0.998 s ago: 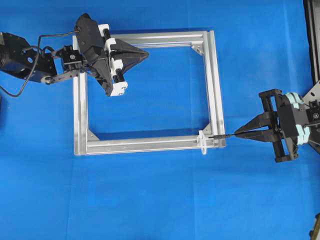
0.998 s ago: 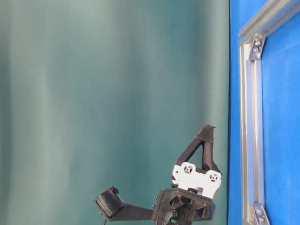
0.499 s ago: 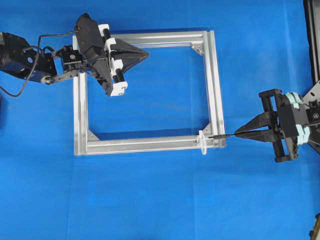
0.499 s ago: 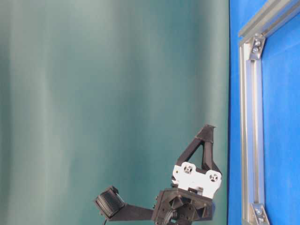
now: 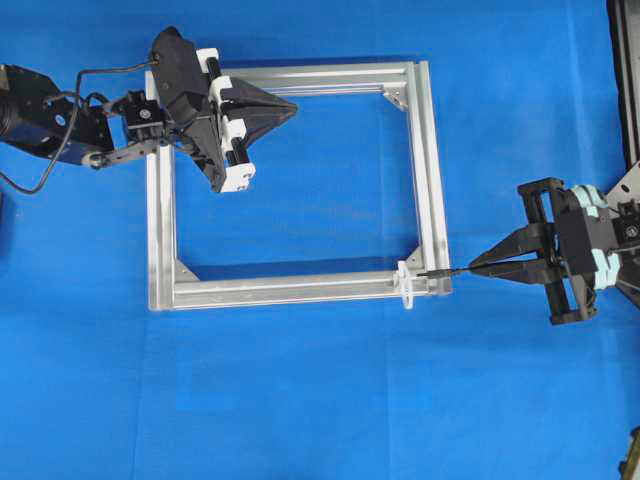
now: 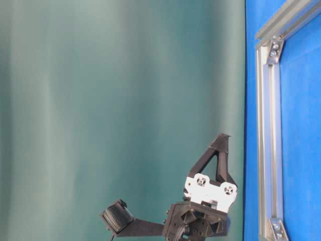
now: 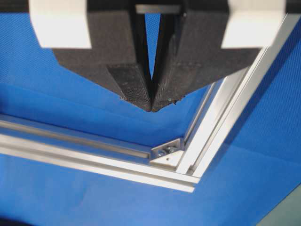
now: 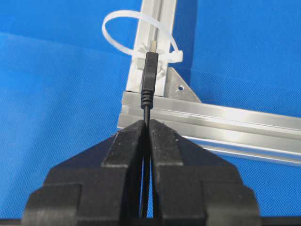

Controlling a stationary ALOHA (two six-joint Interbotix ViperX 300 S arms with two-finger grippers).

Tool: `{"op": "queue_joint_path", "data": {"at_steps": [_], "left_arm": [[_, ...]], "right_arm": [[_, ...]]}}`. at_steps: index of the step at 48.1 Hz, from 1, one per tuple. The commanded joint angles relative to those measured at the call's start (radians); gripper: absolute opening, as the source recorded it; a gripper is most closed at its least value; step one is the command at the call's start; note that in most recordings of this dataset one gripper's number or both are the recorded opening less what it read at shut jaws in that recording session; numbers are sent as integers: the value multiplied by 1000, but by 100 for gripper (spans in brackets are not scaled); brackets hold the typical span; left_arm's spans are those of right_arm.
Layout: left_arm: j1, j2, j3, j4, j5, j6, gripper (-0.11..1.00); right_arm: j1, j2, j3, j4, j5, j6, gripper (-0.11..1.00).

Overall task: Insert the wire through the string loop located on the right side.
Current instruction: 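Push the cable plug leftward through the white zip-tie loop, then move the left gripper down and right toward the plug past the loop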

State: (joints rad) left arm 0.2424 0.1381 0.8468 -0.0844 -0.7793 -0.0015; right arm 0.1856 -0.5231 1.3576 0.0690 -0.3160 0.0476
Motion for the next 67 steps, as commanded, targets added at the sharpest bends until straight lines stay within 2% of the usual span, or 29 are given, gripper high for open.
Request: {"op": "queue_joint_path", "data": {"at_steps": [1,23,33,53,67], "left_arm": [[-3,-31,-8,3,-9,2,0],[-2,-31,-6,3,-11,3,0],[-2,-31,-8,3,-11,6,0],[-3,-31,-8,3,-11,11,0],[-2,-31,-6,3,-11,11,0]], "right_arm": [[-2,-2,-11,-2,-11,-2,-3],[-2,9,-15,-2,-48,0,-3],[-2,83,-37,-2,-101,2,-3],[-2,295,-175,-3,-166,2,-3],[-2,325,-204,-3,-166,2,-3]]}}
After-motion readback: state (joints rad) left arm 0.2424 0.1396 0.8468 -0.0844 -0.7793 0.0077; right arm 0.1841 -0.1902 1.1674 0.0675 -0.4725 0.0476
